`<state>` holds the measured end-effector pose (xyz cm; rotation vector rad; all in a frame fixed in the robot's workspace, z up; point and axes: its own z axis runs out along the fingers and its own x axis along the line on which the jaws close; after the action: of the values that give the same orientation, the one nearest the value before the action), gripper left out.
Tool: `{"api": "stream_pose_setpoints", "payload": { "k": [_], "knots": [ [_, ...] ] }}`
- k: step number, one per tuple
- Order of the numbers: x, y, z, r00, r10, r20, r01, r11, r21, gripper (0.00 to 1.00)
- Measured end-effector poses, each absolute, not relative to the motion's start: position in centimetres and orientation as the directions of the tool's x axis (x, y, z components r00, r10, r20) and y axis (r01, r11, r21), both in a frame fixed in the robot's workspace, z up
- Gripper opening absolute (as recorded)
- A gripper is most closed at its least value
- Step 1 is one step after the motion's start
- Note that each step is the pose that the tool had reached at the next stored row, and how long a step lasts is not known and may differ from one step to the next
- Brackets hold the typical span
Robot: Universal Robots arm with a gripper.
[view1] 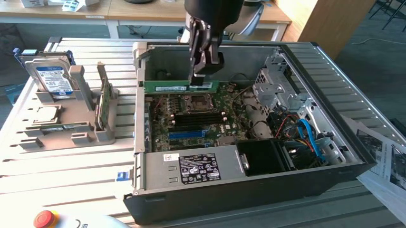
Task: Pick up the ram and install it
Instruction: 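Pick up the ram and move it above insertion slot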
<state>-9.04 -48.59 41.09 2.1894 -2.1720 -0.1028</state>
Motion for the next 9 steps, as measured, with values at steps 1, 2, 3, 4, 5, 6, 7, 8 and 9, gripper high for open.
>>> {"api": "stream_pose_setpoints", "payload": {
  "k": [1, 2, 3, 4, 5, 6, 7, 8, 9],
  "knots": [
    [-8.8, -48.6, 41.1, 0.008, -1.0, -0.008, -0.996, -0.008, 0.087, 0.12],
    [-8.5, -48.7, 41.1, 0.008, -1.0, -0.008, -0.996, -0.008, 0.087, 0.12],
    [-8.2, -48.7, 41.1, 0.008, -1.0, -0.008, -0.996, -0.008, 0.087, 0.12],
    [-7.9, -48.8, 41.1, 0.008, -1.0, -0.008, -0.996, -0.008, 0.087, 0.12],
    [-7.7, -48.8, 41.1, 0.008, -1.0, -0.008, -0.996, -0.008, 0.087, 0.12],
    [-7.5, -48.8, 41.1, 0.008, -1.0, -0.008, -0.996, -0.008, 0.087, 0.12],
    [-7.2, -48.9, 41.1, 0.008, -1.0, -0.008, -0.996, -0.008, 0.087, 0.12],
    [-6.9, -48.9, 41.1, 0.008, -1.0, -0.008, -0.996, -0.008, 0.088, 0.12],
    [-6.7, -49.0, 41.1, 0.008, -1.0, -0.008, -0.996, -0.008, 0.088, 0.12]
  ]
}}
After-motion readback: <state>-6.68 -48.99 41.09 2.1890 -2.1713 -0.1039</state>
